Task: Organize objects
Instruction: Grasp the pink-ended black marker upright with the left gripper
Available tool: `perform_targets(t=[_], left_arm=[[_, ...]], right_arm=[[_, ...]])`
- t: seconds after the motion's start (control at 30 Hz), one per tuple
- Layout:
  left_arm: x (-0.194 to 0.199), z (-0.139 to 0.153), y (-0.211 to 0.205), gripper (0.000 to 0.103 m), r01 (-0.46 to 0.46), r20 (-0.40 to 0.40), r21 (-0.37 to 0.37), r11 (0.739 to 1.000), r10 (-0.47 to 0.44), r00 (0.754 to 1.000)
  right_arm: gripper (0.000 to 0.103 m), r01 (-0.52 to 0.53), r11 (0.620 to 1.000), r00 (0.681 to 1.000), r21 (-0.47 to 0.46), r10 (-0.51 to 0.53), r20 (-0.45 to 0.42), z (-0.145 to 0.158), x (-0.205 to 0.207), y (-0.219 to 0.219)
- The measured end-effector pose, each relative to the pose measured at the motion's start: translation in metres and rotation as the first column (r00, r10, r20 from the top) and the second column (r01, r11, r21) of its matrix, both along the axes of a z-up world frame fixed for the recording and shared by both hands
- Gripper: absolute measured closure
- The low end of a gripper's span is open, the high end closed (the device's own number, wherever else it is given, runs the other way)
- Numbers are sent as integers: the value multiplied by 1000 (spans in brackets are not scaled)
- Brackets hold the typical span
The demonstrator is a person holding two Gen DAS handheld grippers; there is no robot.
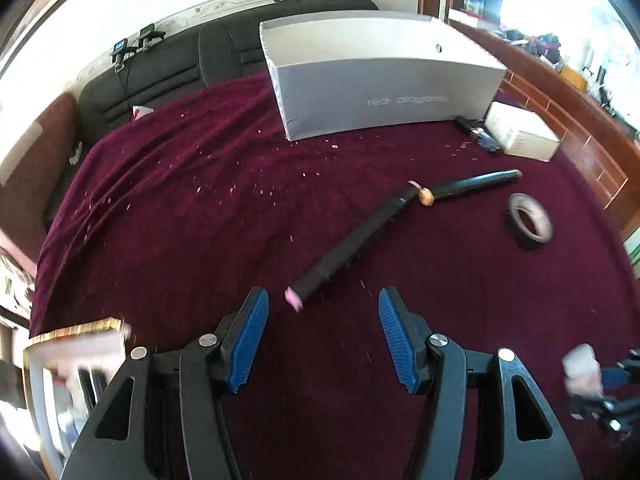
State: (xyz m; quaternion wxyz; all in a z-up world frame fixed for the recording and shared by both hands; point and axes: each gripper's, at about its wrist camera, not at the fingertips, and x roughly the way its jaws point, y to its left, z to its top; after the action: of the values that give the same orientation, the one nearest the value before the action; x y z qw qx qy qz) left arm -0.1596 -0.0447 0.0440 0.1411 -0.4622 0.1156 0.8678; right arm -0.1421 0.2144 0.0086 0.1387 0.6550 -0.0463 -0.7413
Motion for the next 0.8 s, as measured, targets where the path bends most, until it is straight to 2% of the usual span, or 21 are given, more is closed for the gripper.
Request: perform_targets(t=[0.1,0.2,0.33,0.37,0.4,0.43,0.67,0.8], left_arm=[[-12,-8,7,52,17,-11,-25,1000,-18,1000],[-21,-19,20,51,62,-16,-80,995,-63,998],[-23,-31,37,52,118,40,-123,985,-113,993],[-21,-30,40,63,117,39,-127,985,-113,993],[-20,-30,41,74,127,74,-107,986,-119,990],[-18,-29,42,91,135,104,-75,988,-126,986],[27,-22,34,92,135,196,20,991,-137,971],[41,-24,42,91,154,172,-10,988,-150,974]], right_arm=[[70,9,1000,1000,-18,-9,1,-1,-1,2],[70,7,1000,1000,-23,-7,-7,-1,-4,-2],[70,6,1000,1000,-26,-6,-15,-3,-4,-6],[70,7,1000,1000,-27,-8,-16,-2,-1,-3],[70,9,1000,1000,-29,-9,-15,-3,-1,-3],[69,11,999,1000,-30,-12,-14,-2,0,-3],[69,19,999,1000,-48,-20,-10,-6,-7,-9],[69,31,998,999,-61,-32,-9,-6,-9,-8]])
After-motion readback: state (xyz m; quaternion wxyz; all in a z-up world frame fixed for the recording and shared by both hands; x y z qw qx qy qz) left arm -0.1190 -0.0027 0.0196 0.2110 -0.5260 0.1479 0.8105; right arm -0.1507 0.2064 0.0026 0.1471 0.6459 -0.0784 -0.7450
